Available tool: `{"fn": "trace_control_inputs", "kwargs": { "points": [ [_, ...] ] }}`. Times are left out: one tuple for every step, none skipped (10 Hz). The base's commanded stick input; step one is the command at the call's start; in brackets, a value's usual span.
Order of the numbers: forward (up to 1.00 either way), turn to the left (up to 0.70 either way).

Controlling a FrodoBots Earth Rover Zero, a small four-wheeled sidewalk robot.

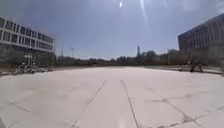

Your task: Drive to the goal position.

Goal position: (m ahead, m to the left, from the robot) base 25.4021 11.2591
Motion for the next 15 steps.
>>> {"fn": "trace_control_inputs", "kwargs": {
  "points": [
    [0.85,-0.02],
    [0.85,-0.02],
    [0.85,-0.02],
    [0.85,-0.08],
    [0.85,-0.25],
    [0.85,-0.29],
    [0.85,-0.25],
    [0.85,-0.05],
    [0.85,-0.18],
    [0.85,-0.32],
    [0.85,-0.25],
    [0.85,-0.06],
    [0.85,-0.02],
    [0.85,-0.01],
    [0.85,0.00]
  ]
}}
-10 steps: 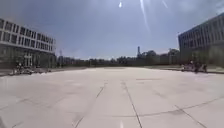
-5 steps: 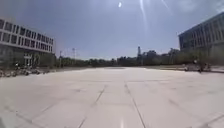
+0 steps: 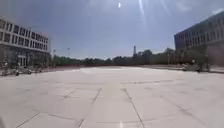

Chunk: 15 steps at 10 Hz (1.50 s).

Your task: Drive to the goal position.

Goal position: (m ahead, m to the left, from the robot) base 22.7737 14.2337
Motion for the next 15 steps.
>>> {"fn": "trace_control_inputs", "kwargs": {
  "points": [
    [0.85,0.00],
    [0.85,0.00],
    [0.85,0.00],
    [0.85,0.00],
    [0.85,0.00],
    [0.85,0.00],
    [0.85,0.00],
    [0.85,0.00],
    [0.85,0.00],
    [0.85,0.00],
    [0.85,0.00],
    [0.85,0.00],
    [0.85,0.00],
    [0.85,0.00],
    [0.85,0.00]
  ]
}}
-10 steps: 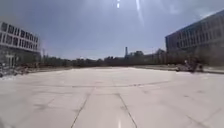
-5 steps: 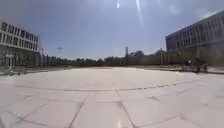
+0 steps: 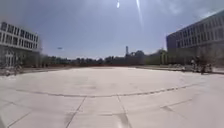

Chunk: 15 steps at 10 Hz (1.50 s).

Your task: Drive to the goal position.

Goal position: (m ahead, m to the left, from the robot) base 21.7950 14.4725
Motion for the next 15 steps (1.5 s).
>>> {"fn": "trace_control_inputs", "kwargs": {
  "points": [
    [0.85,0.10],
    [0.85,0.33],
    [0.82,0.26],
    [0.82,0.05],
    [0.82,0.00],
    [0.82,0.00],
    [0.82,0.00],
    [0.82,0.00],
    [0.82,0.00],
    [0.82,0.00],
    [0.82,0.00],
    [0.82,0.00],
    [0.82,0.00],
    [0.82,0.00],
    [0.82,0.06]
  ]
}}
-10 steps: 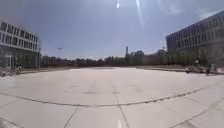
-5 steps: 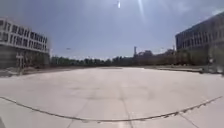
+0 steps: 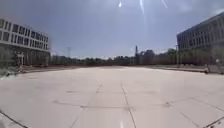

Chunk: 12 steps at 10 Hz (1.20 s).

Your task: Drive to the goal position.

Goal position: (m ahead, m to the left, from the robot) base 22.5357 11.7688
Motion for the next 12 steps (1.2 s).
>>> {"fn": "trace_control_inputs", "kwargs": {
  "points": [
    [0.83,0.29],
    [0.82,0.22],
    [0.82,0.08],
    [0.82,0.00],
    [0.82,0.00],
    [0.82,0.00],
    [0.82,0.00],
    [0.82,0.00],
    [0.82,0.00],
    [0.82,0.00],
    [0.81,0.00],
    [0.79,0.00]
  ]
}}
